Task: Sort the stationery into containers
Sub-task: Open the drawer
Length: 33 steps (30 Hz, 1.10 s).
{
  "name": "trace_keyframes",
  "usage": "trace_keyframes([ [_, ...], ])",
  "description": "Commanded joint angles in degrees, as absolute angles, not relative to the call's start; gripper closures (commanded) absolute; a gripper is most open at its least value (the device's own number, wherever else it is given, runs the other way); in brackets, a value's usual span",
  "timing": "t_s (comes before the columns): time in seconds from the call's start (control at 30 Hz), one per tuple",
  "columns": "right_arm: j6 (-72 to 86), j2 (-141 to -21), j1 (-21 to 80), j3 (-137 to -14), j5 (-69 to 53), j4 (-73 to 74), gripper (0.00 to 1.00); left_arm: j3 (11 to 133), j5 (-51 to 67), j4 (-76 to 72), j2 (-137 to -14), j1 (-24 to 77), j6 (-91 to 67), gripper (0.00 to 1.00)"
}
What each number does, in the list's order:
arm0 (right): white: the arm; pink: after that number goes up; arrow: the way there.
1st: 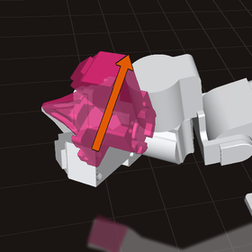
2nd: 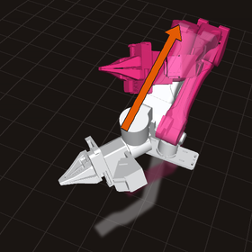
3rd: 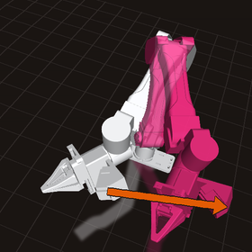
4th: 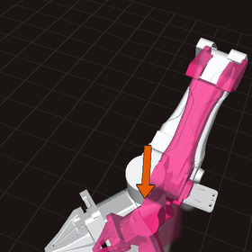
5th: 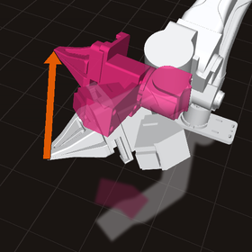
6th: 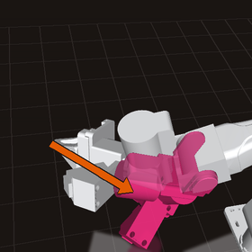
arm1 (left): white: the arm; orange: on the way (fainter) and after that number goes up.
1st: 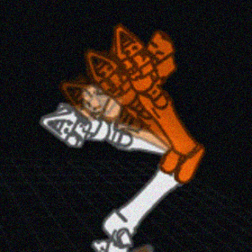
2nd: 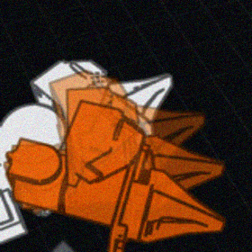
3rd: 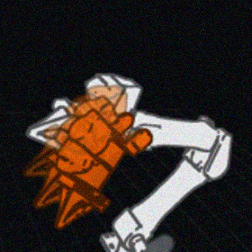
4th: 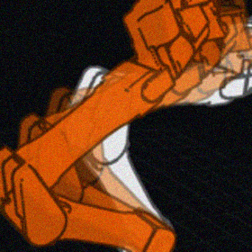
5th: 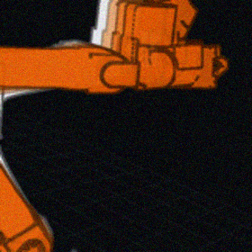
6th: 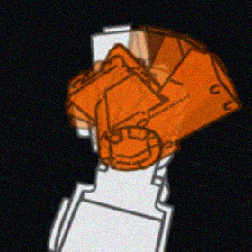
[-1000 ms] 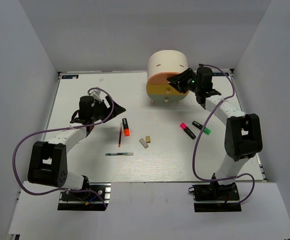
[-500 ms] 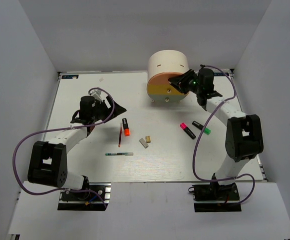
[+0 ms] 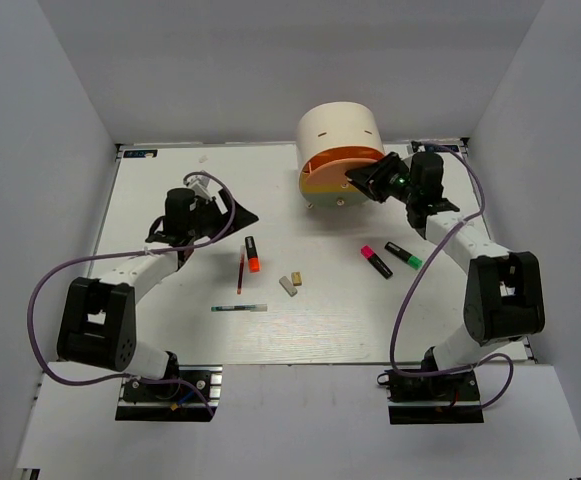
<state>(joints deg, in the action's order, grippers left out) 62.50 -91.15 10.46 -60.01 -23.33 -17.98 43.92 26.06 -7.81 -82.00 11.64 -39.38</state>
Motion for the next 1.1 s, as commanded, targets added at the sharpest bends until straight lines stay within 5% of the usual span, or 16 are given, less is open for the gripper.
trace_keyframes([
  [0.0, 60.7, -88.0, 9.7, -57.8, -24.9, -17.4, 1.00, 46.2, 26.2, -7.6, -82.6, 12.5, -38.2, 0.11],
  [0.23, 60.9, -84.6, 9.8, -53.3, -25.0, -17.0, 1.00, 46.8, 24.4, -5.5, -83.8, 14.2, -38.2, 0.11],
  [0.3, 61.1, -84.3, 9.8, -52.7, -25.0, -18.1, 0.86, 47.3, 23.7, -4.7, -84.4, 14.8, -37.6, 0.11],
  [0.37, 61.3, -84.1, 9.8, -52.4, -25.2, -19.0, 0.58, 47.8, 22.5, -3.2, -84.9, 15.3, -37.1, 0.11],
  [0.43, 61.3, -84.3, 9.6, -52.0, -25.6, -20.4, 0.41, 48.4, 21.7, -1.6, -84.9, 15.3, -36.4, 0.11],
  [0.5, 61.1, -84.1, 9.8, -51.4, -25.7, -22.1, 0.27, 49.0, 20.2, -0.4, -84.9, 15.8, -35.8, 0.11],
  [0.6, 60.7, -84.0, 9.7, -50.9, -25.5, -22.9, 0.21, 49.5, 18.5, 2.4, -84.9, 15.8, -34.1, 0.13],
  [0.8, 58.6, -81.5, 9.7, -48.7, -27.9, -24.3, 0.26, 50.5, 15.5, 9.2, -84.3, 16.3, -28.8, 0.22],
  [1.07, 48.5, -75.7, 9.6, -43.3, -31.6, -24.4, 0.58, 52.2, 11.8, 15.3, -87.2, 17.6, -26.5, 0.38],
])
